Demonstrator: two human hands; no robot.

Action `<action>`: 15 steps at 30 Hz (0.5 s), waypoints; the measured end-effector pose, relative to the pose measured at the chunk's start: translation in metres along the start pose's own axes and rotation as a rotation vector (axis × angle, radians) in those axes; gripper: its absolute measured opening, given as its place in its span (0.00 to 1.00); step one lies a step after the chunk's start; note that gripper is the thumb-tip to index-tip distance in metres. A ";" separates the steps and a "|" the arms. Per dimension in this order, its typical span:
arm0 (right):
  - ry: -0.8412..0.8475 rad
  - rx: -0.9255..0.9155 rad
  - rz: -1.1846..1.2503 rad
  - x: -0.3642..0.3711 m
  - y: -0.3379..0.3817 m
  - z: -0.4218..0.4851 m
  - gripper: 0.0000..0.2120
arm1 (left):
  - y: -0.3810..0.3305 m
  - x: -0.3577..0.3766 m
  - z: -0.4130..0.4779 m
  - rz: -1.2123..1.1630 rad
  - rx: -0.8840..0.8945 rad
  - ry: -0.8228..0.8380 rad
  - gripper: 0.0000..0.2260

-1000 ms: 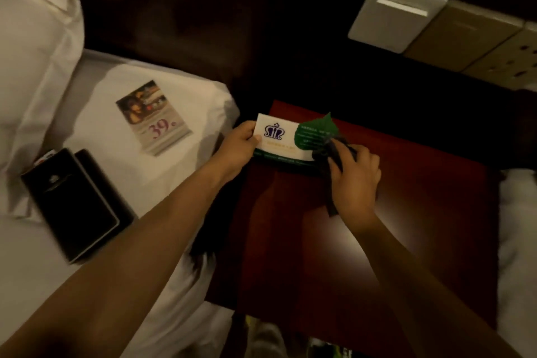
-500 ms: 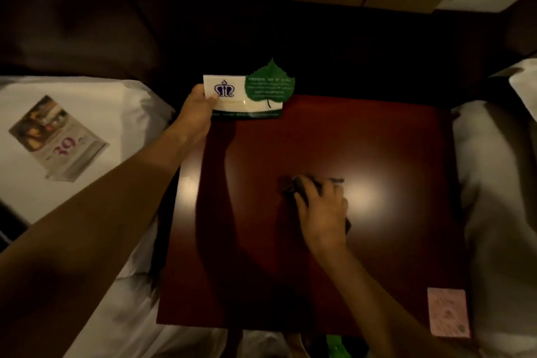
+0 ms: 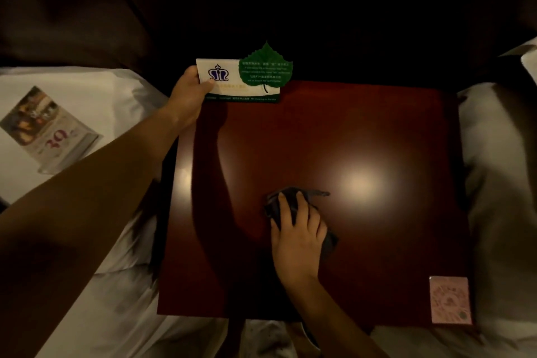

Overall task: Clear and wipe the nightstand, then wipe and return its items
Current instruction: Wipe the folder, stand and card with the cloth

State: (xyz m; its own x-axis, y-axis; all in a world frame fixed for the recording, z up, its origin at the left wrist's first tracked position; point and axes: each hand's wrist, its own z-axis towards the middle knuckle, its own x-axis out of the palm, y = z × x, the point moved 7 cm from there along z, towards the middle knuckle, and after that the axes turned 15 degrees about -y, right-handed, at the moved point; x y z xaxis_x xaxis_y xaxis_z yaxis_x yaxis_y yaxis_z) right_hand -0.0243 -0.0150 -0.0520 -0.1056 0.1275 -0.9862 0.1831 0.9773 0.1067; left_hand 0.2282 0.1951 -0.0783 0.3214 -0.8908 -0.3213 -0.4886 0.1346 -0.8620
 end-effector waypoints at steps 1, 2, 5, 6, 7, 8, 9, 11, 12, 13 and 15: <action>0.007 0.009 -0.002 -0.001 0.003 -0.002 0.28 | -0.001 0.000 -0.001 0.012 0.013 0.002 0.16; 0.014 0.010 -0.010 -0.002 0.007 -0.005 0.28 | -0.002 -0.001 -0.002 0.029 0.029 0.005 0.17; 0.023 0.041 0.014 -0.006 0.012 -0.008 0.27 | -0.008 -0.009 -0.010 0.069 0.091 -0.004 0.19; 0.007 0.067 0.046 -0.010 0.014 -0.008 0.27 | -0.010 -0.019 -0.012 0.076 0.109 -0.044 0.19; -0.026 0.091 0.075 -0.016 0.016 -0.007 0.26 | -0.013 -0.032 -0.016 0.077 0.126 -0.097 0.19; -0.062 0.100 0.099 -0.022 0.020 -0.006 0.25 | -0.015 -0.047 -0.019 0.069 0.134 -0.152 0.18; -0.095 0.091 0.125 -0.029 0.027 -0.004 0.25 | -0.014 -0.063 -0.023 0.051 0.123 -0.195 0.16; -0.135 0.033 0.200 -0.039 0.050 0.003 0.23 | -0.007 -0.095 -0.033 0.001 0.060 -0.241 0.14; -0.119 -0.007 0.251 -0.041 0.066 0.008 0.23 | -0.001 -0.112 -0.039 -0.017 0.028 -0.256 0.12; -0.083 -0.052 0.300 -0.041 0.083 0.013 0.23 | 0.007 -0.130 -0.045 -0.035 -0.002 -0.270 0.11; -0.033 -0.165 0.360 -0.038 0.118 0.023 0.22 | 0.024 -0.167 -0.056 -0.085 -0.064 -0.311 0.07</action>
State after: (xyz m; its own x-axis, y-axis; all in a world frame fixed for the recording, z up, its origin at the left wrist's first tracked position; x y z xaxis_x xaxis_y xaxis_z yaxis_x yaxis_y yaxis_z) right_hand 0.0238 0.0911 -0.0047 -0.0313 0.4644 -0.8850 0.0431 0.8853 0.4630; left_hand 0.1176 0.3228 -0.0234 0.5907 -0.7211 -0.3619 -0.4963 0.0288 -0.8677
